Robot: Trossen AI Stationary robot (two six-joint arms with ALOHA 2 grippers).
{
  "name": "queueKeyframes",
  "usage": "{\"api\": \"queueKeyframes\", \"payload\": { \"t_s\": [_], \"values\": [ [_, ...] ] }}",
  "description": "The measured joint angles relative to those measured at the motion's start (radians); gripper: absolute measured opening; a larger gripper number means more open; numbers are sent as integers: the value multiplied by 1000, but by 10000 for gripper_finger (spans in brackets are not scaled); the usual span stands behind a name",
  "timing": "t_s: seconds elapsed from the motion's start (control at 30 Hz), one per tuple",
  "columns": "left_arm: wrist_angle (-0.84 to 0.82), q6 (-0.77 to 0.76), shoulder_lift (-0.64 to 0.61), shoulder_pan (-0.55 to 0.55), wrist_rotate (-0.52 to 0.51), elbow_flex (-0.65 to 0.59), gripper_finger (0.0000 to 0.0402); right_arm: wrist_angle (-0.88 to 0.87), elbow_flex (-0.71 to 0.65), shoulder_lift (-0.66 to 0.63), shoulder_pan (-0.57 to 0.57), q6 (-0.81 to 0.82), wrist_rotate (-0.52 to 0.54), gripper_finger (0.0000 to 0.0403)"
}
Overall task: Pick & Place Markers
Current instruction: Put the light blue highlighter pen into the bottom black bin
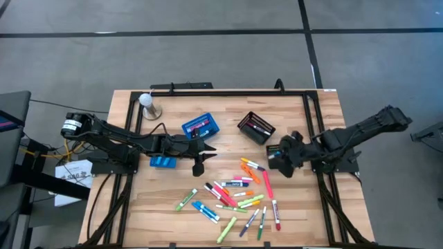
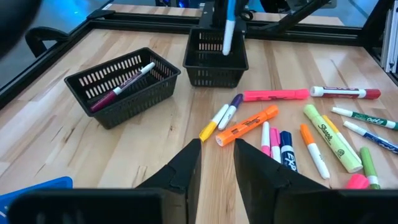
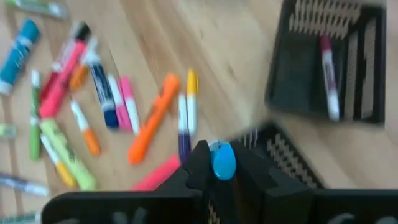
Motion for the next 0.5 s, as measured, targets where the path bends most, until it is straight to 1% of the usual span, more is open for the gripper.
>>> {"api": "queueKeyframes", "payload": {
  "t_s": [0.13,0.27,0.4,0.5],
  "values": [
    [0,0,0,0,0,0,92,-45,-36,-14,81,129,9,51],
    [0,0,0,0,0,0,92,-83,-75,-13,145,243,101,56],
    [0,0,0,0,1,0,92,-56,-155,-12,169,351,108,51],
    [0,0,0,0,1,0,92,-12,-208,-12,171,390,106,54]
  ]
}}
